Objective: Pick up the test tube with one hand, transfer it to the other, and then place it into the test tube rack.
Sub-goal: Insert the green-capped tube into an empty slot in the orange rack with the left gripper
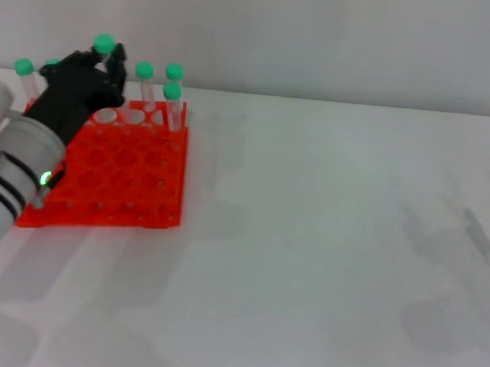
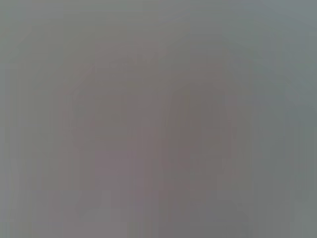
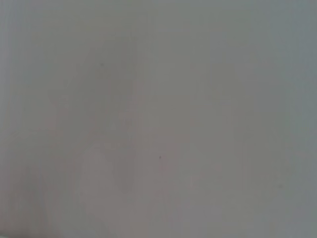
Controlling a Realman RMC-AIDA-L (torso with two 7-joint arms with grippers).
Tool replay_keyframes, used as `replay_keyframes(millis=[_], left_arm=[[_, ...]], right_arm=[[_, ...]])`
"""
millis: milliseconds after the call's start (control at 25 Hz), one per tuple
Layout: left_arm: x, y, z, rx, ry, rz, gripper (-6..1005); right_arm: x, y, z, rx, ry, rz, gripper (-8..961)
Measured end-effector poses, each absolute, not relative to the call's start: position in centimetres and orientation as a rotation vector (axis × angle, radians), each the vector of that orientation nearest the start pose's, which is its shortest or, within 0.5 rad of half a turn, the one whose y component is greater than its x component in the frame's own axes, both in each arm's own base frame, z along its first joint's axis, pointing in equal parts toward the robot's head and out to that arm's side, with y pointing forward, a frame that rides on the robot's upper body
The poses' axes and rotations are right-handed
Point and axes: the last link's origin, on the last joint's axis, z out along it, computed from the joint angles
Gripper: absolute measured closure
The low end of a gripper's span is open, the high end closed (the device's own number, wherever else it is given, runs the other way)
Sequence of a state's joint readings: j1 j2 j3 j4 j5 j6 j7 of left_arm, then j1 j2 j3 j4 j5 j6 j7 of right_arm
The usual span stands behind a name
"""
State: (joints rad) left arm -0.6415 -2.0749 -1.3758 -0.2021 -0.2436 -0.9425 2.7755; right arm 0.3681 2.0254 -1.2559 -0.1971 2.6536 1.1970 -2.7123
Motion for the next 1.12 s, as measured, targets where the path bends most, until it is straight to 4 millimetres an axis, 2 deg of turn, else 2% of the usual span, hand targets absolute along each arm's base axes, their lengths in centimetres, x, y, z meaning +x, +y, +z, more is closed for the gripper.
replay_keyframes(millis=[600, 1120], left_arm=[[-24.9, 42.6, -2.5, -1.807, -0.542, -0.716, 780], [-25.0, 42.7, -3.2, -1.855, -0.535, -0.658, 778]], right_arm=[[34.4, 32.5, 1.7, -1.791, 0.468, 0.716, 303], [34.2, 32.5, 1.7, -1.792, 0.462, 0.726, 305]])
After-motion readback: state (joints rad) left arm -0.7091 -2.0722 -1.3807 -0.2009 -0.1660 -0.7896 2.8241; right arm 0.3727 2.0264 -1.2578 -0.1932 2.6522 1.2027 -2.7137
